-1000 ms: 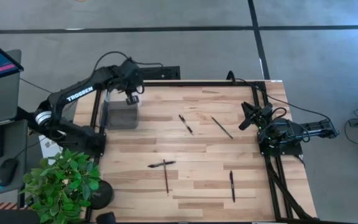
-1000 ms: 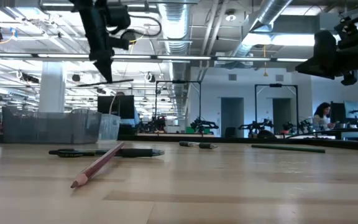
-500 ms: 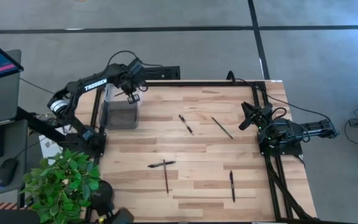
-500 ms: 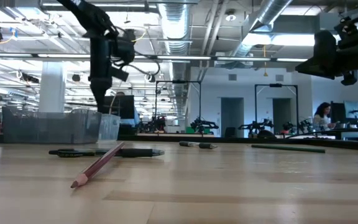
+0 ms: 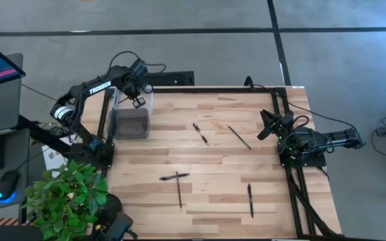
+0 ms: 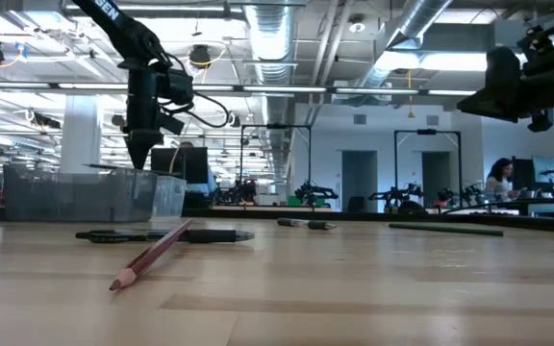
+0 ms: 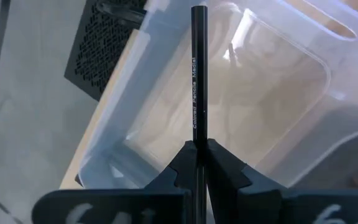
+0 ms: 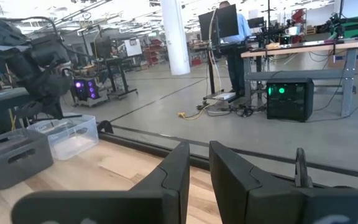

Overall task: Sort pens & pencils
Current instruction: Put the black pencil into the white bin

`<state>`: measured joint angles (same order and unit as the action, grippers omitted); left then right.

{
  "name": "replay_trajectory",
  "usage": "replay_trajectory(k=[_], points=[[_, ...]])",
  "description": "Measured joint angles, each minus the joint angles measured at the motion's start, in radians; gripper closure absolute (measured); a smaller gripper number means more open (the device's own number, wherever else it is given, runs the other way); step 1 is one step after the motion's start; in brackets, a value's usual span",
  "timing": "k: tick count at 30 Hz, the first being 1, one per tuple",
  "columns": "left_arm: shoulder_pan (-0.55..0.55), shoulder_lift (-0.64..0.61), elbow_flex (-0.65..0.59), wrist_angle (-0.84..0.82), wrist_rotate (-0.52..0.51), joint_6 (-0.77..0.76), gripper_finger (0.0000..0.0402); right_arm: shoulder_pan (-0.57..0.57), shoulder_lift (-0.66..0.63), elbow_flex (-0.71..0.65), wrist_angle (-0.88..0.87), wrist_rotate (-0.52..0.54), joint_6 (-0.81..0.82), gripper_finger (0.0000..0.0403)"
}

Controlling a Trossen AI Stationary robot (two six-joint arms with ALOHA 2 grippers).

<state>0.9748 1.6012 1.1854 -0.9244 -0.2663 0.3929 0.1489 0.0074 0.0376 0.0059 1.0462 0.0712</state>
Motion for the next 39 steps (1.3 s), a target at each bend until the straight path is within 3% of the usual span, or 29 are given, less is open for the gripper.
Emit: replay_trajectory(k=[9,27,39], points=[[0.017,0.005,0.000,0.062,0.032,0.060,0.0395,0.000,0.000,0.000,0.000,0.000,0.001,0.0321],[0.017,0.008,0.000,0.026,0.077,0.126,0.0395,0.000,0.000,0.000,0.000,0.000,0.001,0.0321],[0.012,0.187,0.000,0.063,0.041,0.130,0.0395,0.000,0.000,0.000,0.000,-0.001,0.001,0.0321]])
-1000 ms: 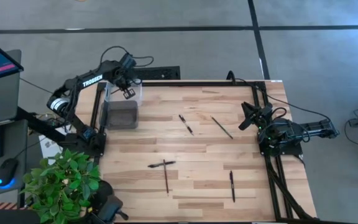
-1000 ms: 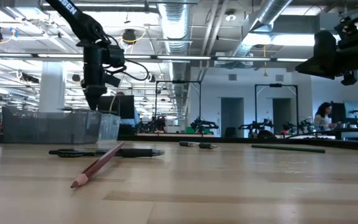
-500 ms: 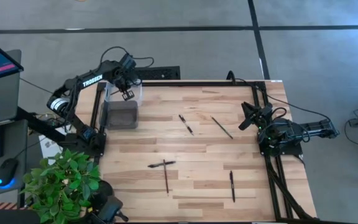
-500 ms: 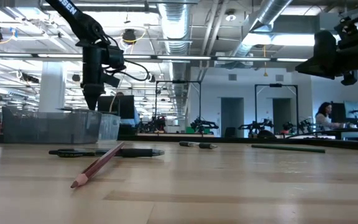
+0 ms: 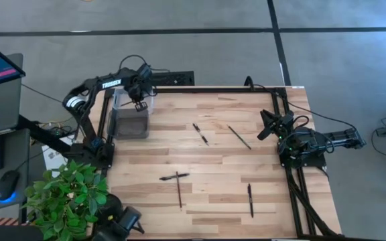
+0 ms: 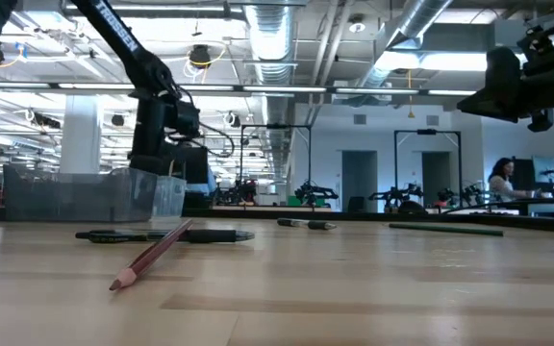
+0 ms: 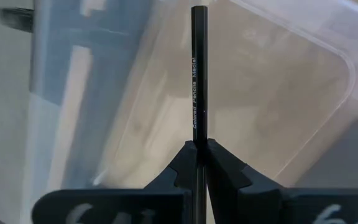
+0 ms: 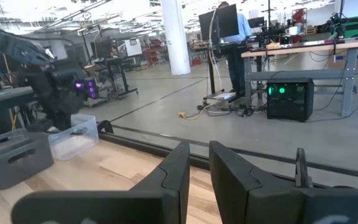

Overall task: Sort pens & pencils
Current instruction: Put the black pencil into the white bin, then put the brown pencil into the white bin

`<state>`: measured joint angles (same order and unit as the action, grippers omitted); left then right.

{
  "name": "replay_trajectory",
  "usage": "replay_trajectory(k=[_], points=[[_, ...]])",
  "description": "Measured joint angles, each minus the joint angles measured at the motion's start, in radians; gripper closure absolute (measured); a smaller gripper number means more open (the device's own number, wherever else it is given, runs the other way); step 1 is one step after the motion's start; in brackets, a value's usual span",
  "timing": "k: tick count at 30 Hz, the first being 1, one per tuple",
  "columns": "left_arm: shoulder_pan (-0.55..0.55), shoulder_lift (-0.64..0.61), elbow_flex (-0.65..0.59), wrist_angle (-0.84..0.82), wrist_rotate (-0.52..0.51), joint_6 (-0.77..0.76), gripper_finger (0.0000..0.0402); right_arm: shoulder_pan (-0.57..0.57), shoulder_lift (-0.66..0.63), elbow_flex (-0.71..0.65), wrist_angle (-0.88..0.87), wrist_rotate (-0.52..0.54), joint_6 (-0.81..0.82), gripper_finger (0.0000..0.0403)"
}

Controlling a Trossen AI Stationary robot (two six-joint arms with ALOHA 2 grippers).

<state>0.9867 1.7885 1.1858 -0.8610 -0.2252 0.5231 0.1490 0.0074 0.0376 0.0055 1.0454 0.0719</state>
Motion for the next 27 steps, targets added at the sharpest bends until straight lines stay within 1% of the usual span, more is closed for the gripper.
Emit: replay_trajectory(k=[2,3,15,17,23,25,27], points=[[0.000,0.014,0.000,-0.004,-0.051,-0.001,0.0395,0.000,0.000,0.000,0.000,0.000,0.000,0.0321],[0.000,0.015,0.000,-0.008,-0.059,-0.001,0.0395,0.000,0.000,0.000,0.000,0.000,0.000,0.0321],[0.002,0.014,0.002,-0.008,-0.042,-0.079,0.0364,0.000,0.000,0.000,-0.001,0.000,0.000,0.0321],[0.002,0.014,0.002,-0.008,-0.022,-0.079,0.0362,0.000,0.000,0.000,-0.001,0.000,0.000,0.0321],[0.002,0.014,0.002,-0.012,0.125,-0.073,0.0360,0.000,0.000,0.000,-0.001,0.000,0.000,0.0321],[0.002,0.014,0.002,-0.012,0.128,-0.076,0.0360,0.000,0.000,0.000,-0.001,0.000,0.000,0.0321],[0.002,0.014,0.002,-0.012,0.107,-0.075,0.0360,0.000,0.000,0.000,-0.001,0.000,0.000,0.0321]])
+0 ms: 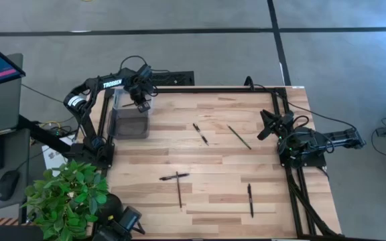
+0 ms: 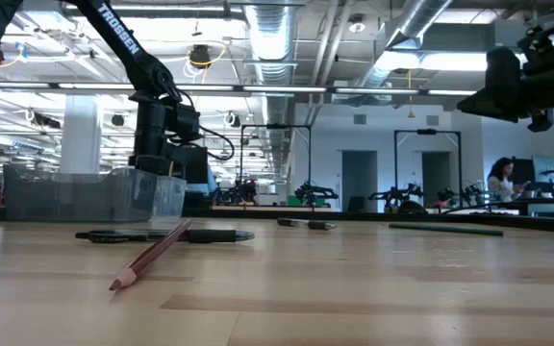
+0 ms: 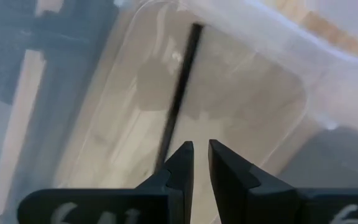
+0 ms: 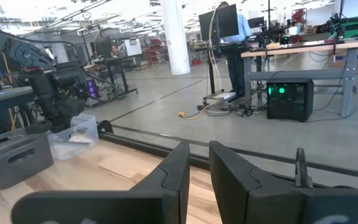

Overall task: Sort pens & pencils
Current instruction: Put the brown pencil into the white bin

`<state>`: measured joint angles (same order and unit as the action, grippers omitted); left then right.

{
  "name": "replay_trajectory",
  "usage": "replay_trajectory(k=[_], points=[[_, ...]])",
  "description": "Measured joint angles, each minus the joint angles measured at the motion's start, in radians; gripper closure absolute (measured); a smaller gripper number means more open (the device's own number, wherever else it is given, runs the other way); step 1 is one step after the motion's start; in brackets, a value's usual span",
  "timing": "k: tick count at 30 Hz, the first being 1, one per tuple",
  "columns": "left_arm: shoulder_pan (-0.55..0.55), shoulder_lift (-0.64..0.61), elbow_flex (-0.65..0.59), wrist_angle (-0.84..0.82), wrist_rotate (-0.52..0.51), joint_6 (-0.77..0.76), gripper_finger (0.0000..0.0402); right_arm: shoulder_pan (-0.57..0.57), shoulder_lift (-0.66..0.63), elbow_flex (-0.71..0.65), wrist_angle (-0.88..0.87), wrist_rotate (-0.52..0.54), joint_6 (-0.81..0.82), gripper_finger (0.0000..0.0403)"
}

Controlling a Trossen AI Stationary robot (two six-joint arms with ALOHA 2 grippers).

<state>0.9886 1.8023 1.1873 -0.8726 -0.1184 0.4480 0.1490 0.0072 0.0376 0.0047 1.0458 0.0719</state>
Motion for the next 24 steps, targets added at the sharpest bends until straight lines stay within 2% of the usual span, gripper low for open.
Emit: replay_trajectory(k=[6,13,18,24], points=[[-0.002,-0.029,0.000,-0.008,-0.088,-0.009,0.0360,0.000,0.000,0.000,0.000,0.000,0.000,0.0321],[-0.002,-0.162,0.000,-0.010,-0.060,-0.042,0.0360,0.000,0.000,0.000,0.000,0.000,0.000,0.0321],[-0.011,-0.297,0.000,-0.013,0.071,-0.095,0.0360,0.000,0.000,0.000,0.000,0.000,0.000,0.0321],[-0.105,-0.489,0.000,-0.006,0.365,-0.009,0.0360,0.000,0.000,0.000,0.000,0.000,0.010,0.0321]])
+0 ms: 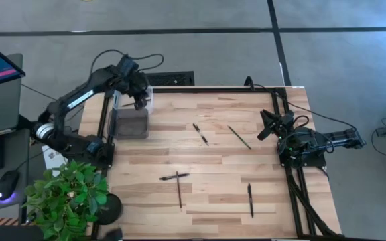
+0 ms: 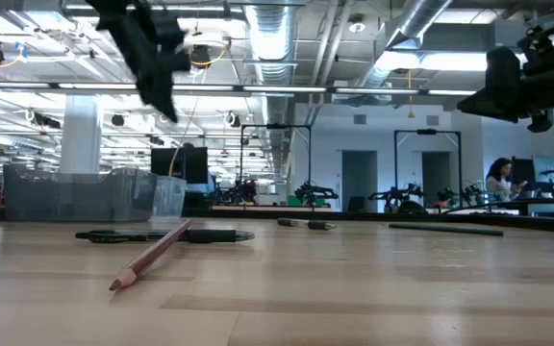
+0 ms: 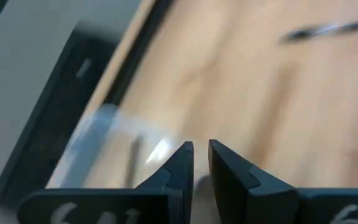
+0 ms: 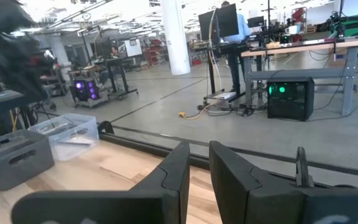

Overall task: Sort pens & pencils
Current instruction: Put the brown pencil into the white bin

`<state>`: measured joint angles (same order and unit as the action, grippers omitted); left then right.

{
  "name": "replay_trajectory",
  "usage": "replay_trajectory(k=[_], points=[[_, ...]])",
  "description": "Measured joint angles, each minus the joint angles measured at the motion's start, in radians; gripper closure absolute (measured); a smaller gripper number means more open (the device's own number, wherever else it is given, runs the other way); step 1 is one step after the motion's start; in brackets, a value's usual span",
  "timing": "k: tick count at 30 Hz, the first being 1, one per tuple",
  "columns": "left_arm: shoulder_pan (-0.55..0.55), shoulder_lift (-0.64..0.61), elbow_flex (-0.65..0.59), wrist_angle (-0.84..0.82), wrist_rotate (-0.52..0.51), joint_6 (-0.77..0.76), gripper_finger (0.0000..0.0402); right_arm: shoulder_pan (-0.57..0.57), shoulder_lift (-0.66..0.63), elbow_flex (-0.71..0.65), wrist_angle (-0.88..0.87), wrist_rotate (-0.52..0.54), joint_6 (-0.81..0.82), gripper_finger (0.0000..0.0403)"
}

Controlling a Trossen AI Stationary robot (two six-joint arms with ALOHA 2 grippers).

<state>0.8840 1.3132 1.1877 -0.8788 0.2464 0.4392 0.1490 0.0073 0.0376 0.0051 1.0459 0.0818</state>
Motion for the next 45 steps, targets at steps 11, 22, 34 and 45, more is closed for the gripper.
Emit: replay_trajectory(k=[11,22,34,45], points=[[-0.320,-0.116,0.001,0.086,0.242,-0.009,0.0295,0.000,0.000,0.000,0.000,0.000,-0.001,0.0321],[-0.697,0.002,0.000,-0.069,0.181,0.384,0.0249,0.000,0.000,0.000,0.000,0.000,-0.001,0.0321],[-0.784,0.190,0.000,-0.077,0.088,0.301,0.0248,0.000,0.000,0.000,0.000,0.000,-0.002,0.0321],[-0.786,0.317,0.000,-0.068,0.149,0.206,0.0248,-0.001,0.000,0.000,-0.001,0.000,-0.004,0.0321]])
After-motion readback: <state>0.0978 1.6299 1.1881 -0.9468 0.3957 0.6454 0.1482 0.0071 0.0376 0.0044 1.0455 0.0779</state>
